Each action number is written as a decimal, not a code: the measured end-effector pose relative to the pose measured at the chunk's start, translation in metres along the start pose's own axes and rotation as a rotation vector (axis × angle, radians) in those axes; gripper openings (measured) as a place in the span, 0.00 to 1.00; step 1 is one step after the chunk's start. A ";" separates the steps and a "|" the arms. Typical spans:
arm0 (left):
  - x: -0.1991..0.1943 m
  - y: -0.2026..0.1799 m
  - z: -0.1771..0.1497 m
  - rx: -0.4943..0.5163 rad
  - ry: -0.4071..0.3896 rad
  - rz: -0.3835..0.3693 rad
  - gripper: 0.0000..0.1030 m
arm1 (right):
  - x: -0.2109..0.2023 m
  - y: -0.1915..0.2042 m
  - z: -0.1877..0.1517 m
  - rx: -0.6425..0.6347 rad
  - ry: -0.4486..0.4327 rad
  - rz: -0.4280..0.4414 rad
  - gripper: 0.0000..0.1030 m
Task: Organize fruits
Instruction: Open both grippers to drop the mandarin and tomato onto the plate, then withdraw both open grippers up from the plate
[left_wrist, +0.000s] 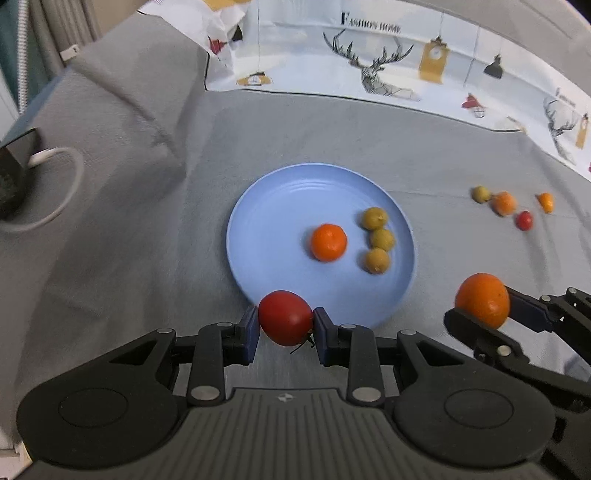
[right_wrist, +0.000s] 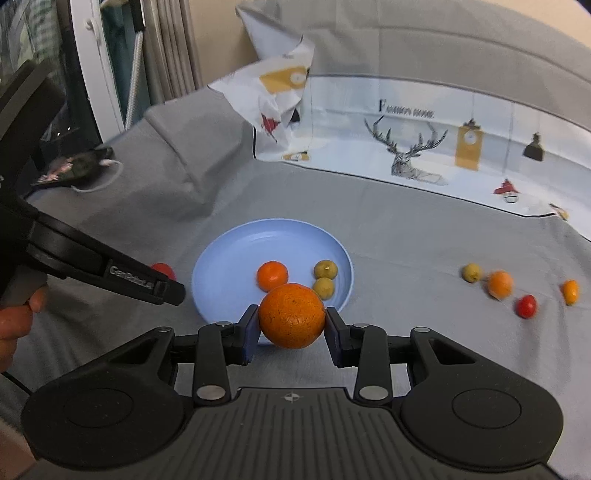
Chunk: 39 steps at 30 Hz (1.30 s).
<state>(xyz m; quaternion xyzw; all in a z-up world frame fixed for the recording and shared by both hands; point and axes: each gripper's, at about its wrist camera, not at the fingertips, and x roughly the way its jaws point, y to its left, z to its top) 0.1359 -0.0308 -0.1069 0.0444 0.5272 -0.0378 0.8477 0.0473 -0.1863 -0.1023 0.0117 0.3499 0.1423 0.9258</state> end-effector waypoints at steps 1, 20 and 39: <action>0.009 0.000 0.006 0.001 0.009 0.000 0.33 | 0.012 0.000 0.003 -0.006 0.009 0.001 0.38; 0.040 0.008 0.032 0.045 -0.056 0.032 1.00 | 0.087 0.004 0.020 -0.036 0.069 -0.009 0.77; -0.120 0.008 -0.099 -0.023 -0.189 0.077 1.00 | -0.102 0.041 -0.030 -0.089 -0.078 -0.057 0.97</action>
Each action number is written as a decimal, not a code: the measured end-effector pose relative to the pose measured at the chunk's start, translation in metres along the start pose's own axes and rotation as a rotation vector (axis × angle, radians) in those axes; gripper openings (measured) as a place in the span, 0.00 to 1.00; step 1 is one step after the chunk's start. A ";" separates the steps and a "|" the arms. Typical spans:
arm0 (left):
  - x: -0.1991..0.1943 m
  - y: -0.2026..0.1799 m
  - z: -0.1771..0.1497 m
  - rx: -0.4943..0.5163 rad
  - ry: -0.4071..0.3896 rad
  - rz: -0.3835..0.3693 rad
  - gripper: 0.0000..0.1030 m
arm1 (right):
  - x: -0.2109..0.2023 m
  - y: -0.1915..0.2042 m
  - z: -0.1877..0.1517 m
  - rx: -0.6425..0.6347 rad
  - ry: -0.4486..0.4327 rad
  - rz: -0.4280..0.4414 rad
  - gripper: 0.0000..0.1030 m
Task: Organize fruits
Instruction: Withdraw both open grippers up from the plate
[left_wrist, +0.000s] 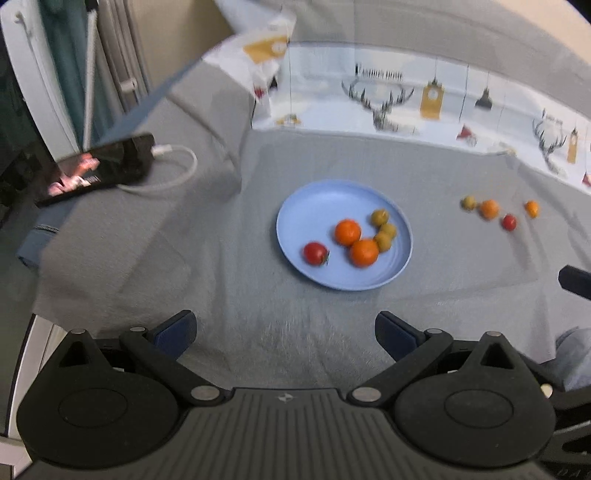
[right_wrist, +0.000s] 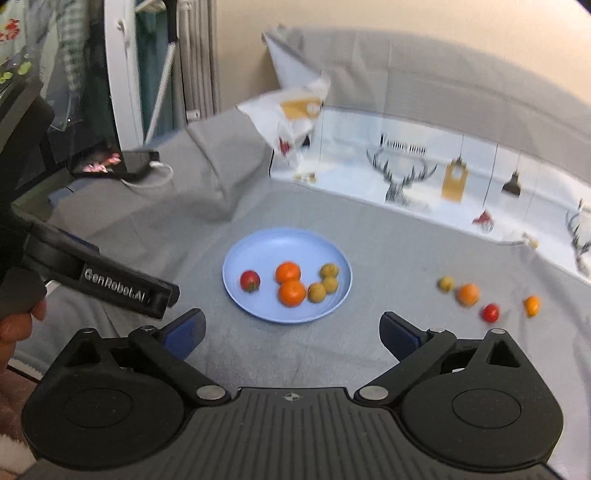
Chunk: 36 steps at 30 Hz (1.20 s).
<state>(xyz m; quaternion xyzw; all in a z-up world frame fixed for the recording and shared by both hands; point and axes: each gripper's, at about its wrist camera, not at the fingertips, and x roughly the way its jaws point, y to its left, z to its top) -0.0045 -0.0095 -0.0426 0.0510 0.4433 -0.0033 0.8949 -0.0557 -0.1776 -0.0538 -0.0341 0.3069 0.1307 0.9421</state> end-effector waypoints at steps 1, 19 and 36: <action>-0.006 -0.001 -0.002 0.003 -0.014 -0.003 1.00 | -0.008 0.001 -0.001 -0.007 -0.016 -0.003 0.97; -0.086 -0.024 -0.034 0.056 -0.164 -0.012 1.00 | -0.087 -0.001 -0.020 0.053 -0.174 -0.030 0.97; -0.091 -0.018 -0.035 0.046 -0.181 -0.016 1.00 | -0.096 0.008 -0.021 0.027 -0.196 -0.035 0.97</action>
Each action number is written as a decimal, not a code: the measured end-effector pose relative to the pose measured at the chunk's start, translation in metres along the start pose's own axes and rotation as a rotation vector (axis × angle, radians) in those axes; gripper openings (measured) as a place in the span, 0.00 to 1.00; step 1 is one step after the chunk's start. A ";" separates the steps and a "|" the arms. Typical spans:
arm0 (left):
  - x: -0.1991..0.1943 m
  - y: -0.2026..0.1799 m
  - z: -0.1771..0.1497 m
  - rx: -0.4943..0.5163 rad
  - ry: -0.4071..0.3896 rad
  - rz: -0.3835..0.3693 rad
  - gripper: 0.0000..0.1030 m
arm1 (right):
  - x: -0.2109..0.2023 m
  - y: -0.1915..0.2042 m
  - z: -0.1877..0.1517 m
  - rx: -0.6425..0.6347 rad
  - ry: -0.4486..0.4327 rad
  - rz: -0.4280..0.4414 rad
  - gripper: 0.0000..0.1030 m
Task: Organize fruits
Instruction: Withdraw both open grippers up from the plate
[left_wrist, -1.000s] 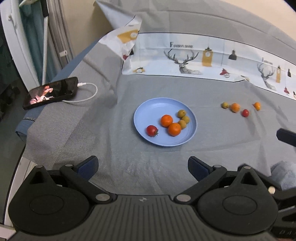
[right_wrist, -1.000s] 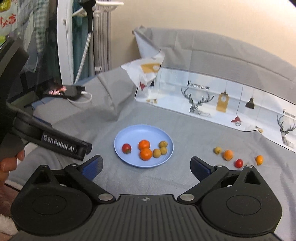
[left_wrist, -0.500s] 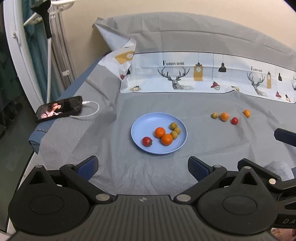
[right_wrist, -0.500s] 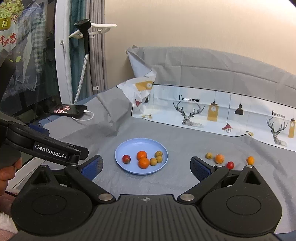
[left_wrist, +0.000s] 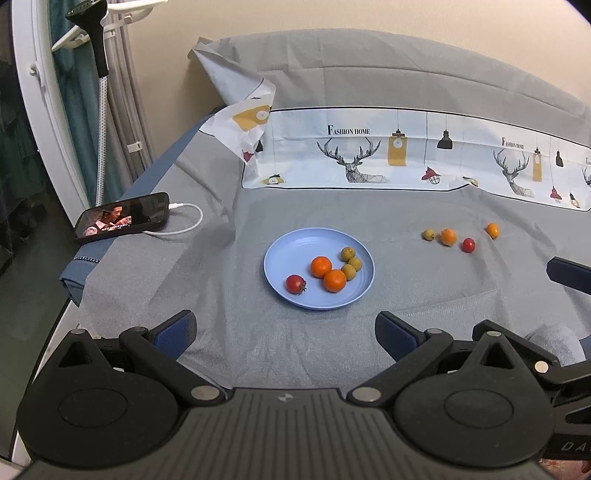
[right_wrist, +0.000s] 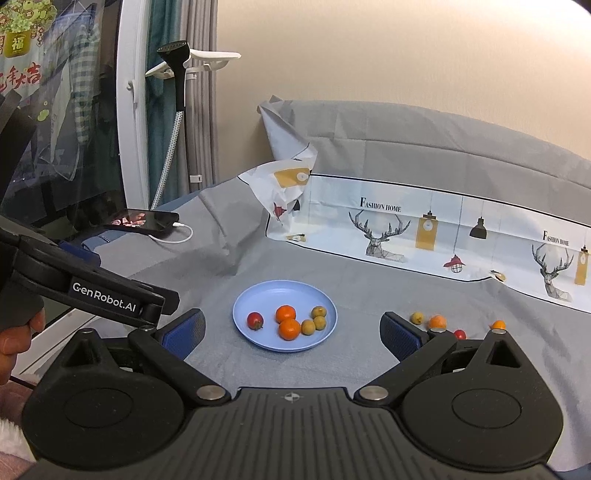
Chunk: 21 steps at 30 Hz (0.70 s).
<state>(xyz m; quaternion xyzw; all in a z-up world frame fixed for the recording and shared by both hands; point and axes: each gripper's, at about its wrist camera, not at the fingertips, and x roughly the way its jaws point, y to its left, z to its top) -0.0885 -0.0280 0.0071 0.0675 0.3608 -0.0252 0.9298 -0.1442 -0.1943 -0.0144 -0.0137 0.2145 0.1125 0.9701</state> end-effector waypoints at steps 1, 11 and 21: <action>0.000 0.000 0.000 0.000 0.001 -0.001 1.00 | 0.000 0.000 0.000 0.000 0.002 -0.001 0.97; 0.008 0.004 0.000 -0.006 0.022 -0.007 1.00 | 0.005 0.000 0.001 0.001 0.022 0.003 0.97; 0.019 0.004 -0.001 -0.001 0.053 -0.012 1.00 | 0.014 -0.004 -0.001 0.020 0.049 0.007 0.98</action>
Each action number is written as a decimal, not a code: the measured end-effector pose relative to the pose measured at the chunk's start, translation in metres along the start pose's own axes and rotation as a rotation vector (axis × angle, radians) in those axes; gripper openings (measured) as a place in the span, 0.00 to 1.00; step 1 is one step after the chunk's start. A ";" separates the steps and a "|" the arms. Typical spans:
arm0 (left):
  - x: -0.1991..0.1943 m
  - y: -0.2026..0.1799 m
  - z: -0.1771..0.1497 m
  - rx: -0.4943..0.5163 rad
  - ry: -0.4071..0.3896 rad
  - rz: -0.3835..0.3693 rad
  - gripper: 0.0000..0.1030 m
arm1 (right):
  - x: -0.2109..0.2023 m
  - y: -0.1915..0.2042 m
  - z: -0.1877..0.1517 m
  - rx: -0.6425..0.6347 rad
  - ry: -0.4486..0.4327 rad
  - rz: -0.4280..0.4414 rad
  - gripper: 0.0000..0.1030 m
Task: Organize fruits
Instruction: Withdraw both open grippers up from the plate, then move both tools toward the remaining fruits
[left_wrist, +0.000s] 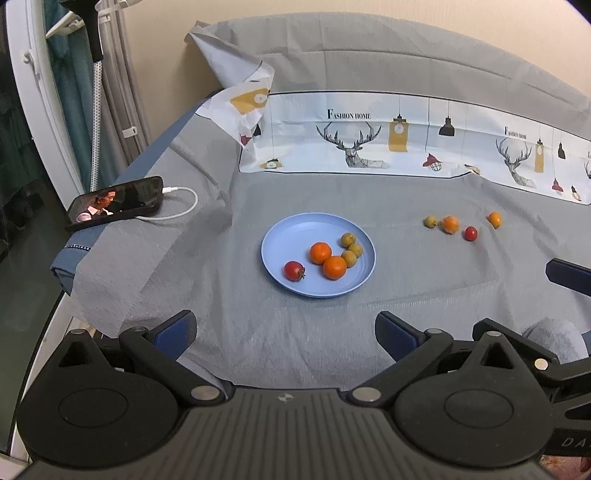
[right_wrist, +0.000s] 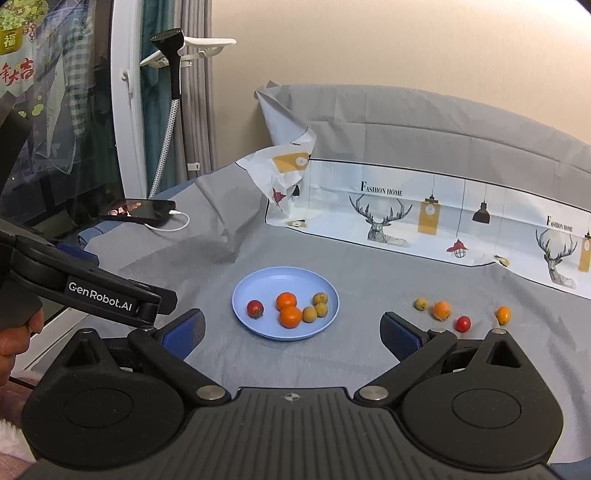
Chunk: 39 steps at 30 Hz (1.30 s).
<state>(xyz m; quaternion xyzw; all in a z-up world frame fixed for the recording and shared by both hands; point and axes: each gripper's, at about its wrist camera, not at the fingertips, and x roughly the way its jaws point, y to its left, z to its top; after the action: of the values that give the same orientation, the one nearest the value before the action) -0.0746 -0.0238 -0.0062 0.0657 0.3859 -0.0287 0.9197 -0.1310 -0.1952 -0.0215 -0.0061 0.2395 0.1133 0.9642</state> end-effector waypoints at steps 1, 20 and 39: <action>0.001 0.000 0.000 0.001 0.004 0.000 1.00 | 0.002 -0.001 0.000 0.003 0.004 0.000 0.98; 0.021 -0.005 0.003 0.025 0.051 0.001 1.00 | 0.018 -0.007 -0.004 0.041 0.045 0.000 0.98; 0.064 -0.030 0.013 0.113 0.149 0.016 1.00 | 0.048 -0.039 -0.018 0.156 0.123 0.015 0.98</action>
<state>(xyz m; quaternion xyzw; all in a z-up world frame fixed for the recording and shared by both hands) -0.0238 -0.0550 -0.0460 0.1223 0.4507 -0.0382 0.8834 -0.0893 -0.2238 -0.0614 0.0636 0.3066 0.1009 0.9443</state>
